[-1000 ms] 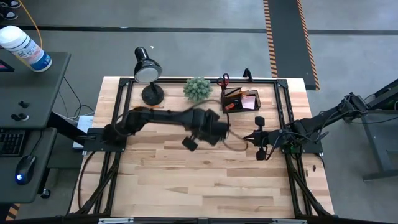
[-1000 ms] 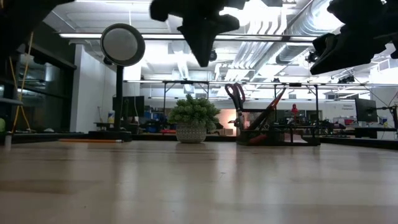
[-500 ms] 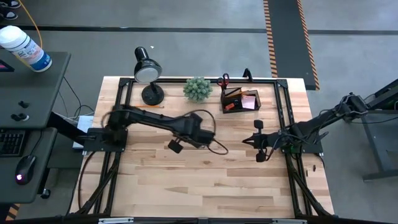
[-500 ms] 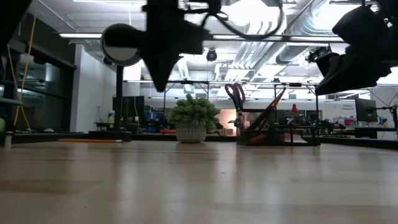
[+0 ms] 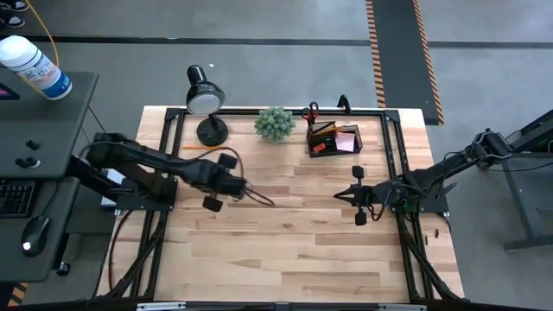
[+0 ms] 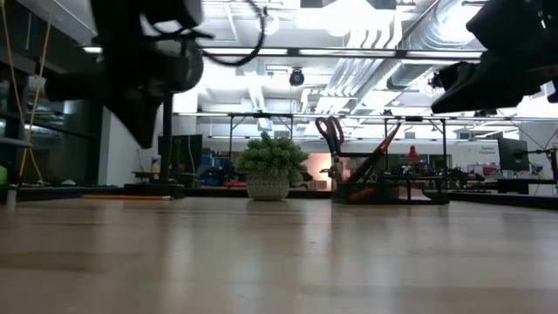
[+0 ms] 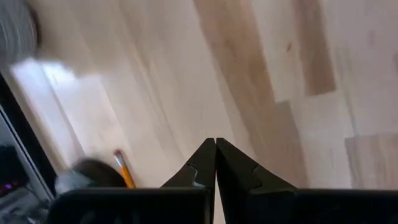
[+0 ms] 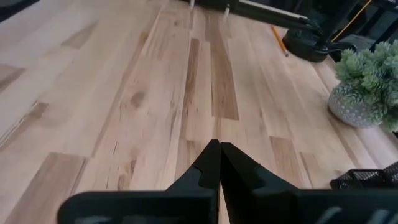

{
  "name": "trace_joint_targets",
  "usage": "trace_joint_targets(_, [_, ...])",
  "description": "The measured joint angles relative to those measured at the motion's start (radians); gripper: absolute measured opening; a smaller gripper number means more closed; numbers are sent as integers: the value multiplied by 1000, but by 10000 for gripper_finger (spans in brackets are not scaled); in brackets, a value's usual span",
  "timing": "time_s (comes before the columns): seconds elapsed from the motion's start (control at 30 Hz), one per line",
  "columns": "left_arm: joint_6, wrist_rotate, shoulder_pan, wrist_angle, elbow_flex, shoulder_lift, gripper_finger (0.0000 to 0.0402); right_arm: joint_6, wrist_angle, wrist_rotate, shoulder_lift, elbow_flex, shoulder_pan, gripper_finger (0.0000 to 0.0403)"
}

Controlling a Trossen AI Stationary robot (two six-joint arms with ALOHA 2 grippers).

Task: Pick and place office supplies into organizer
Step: Put the orange pencil into the black desk organizer

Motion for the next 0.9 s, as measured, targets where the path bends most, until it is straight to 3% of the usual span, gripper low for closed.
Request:
trace_joint_targets(0.17, [-17,-98,2,55,-146,-134,2,0,16,0,0,0,0,0])
trace_joint_targets(0.37, [82,-201,20,110,-247,-221,1,-11,36,0,0,0,0,0])
trace_joint_targets(0.63, [364,-164,106,349,-288,-223,1,-16,38,0,0,0,0,0])
trace_joint_targets(0.9, [386,-59,266,456,-288,-213,0,-18,38,0,0,0,0,0])
